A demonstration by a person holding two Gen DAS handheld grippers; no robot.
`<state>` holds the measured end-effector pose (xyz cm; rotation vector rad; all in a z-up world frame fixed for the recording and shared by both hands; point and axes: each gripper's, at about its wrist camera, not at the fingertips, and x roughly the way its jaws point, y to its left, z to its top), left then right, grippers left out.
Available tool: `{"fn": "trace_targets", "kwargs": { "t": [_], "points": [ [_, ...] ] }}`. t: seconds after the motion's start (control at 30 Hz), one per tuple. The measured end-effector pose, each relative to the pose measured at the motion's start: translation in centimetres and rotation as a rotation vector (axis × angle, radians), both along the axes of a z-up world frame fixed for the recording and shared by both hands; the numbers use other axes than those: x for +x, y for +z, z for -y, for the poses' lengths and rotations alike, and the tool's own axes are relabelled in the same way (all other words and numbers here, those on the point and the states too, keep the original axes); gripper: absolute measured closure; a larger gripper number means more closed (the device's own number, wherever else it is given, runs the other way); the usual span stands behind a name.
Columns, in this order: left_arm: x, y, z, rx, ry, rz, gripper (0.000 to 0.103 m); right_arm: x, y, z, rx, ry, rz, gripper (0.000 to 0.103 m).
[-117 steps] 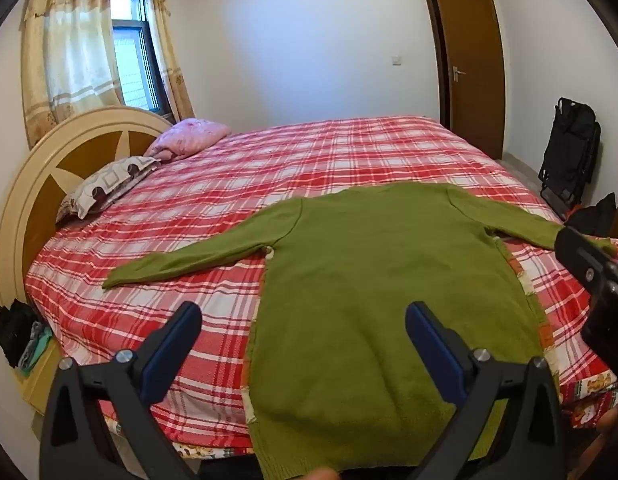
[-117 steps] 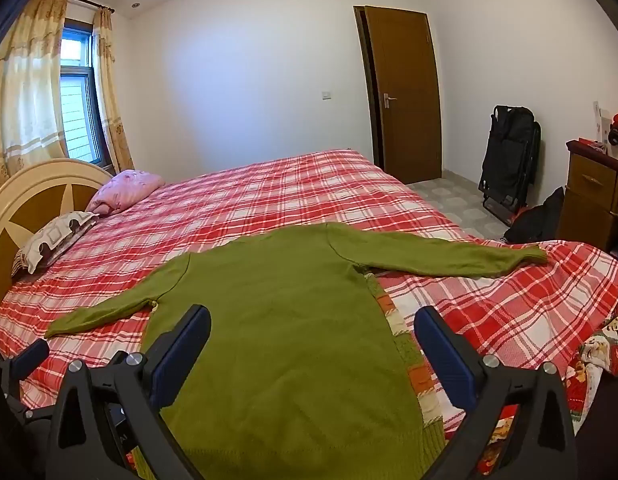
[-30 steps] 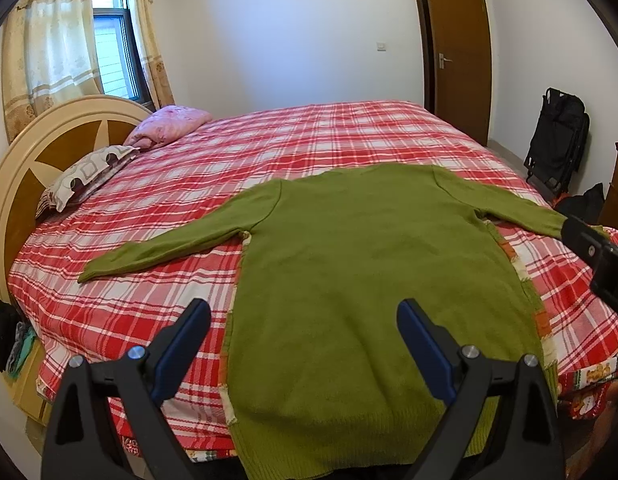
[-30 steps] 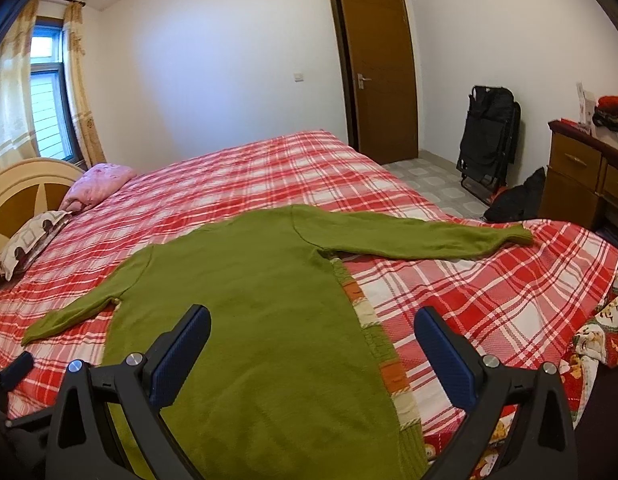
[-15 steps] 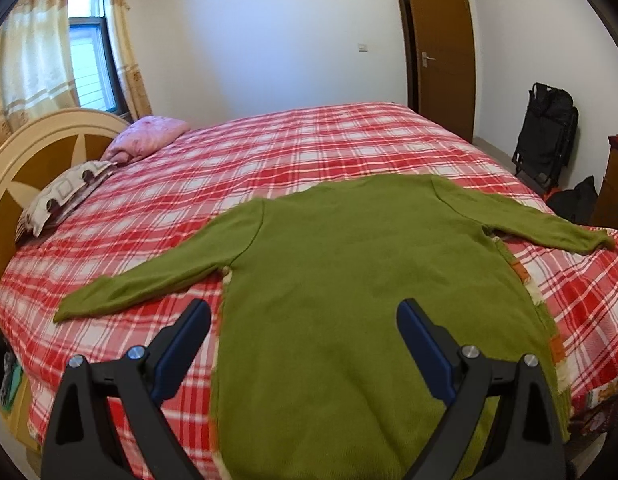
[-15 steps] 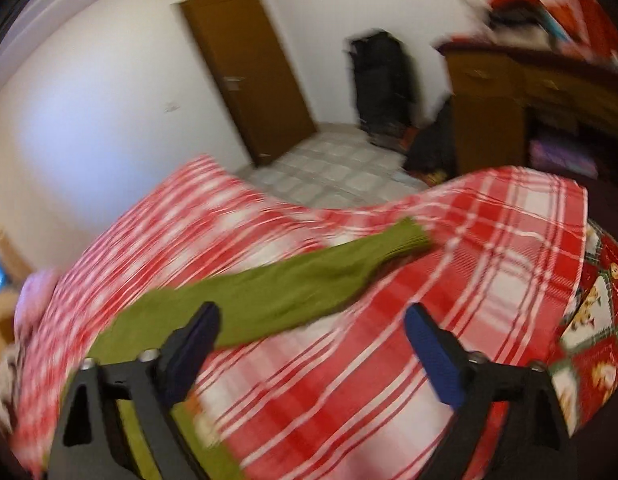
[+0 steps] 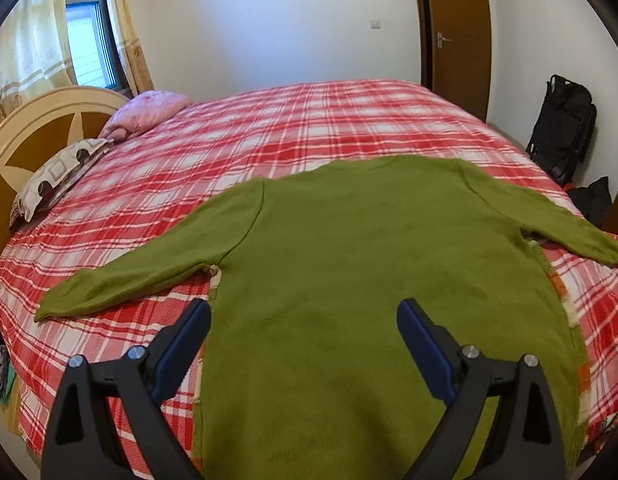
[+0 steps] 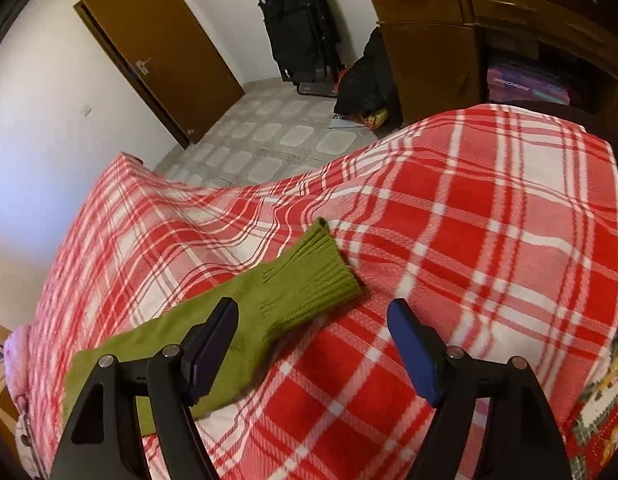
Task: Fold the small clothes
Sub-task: 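Move the right tool to the sweater's sleeve cuff and close on it, then lift the sleeve cuff with the right tool and fold it across the sweater body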
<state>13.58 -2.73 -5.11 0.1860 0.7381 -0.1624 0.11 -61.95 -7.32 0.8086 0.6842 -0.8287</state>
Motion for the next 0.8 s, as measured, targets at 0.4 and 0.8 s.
{"fn": "trace_targets", "kwargs": {
  "t": [0.4,0.8],
  "points": [
    [1.8,-1.5,0.2,0.008,0.025,-0.053,0.006,2.8,-1.6,-0.1,-0.083,-0.026,-0.154,0.077],
    [2.3,-1.9,0.7,0.068,0.039,-0.052,0.006,3.4,-0.1,-1.9,-0.22,0.034,-0.175,0.096]
  ]
}}
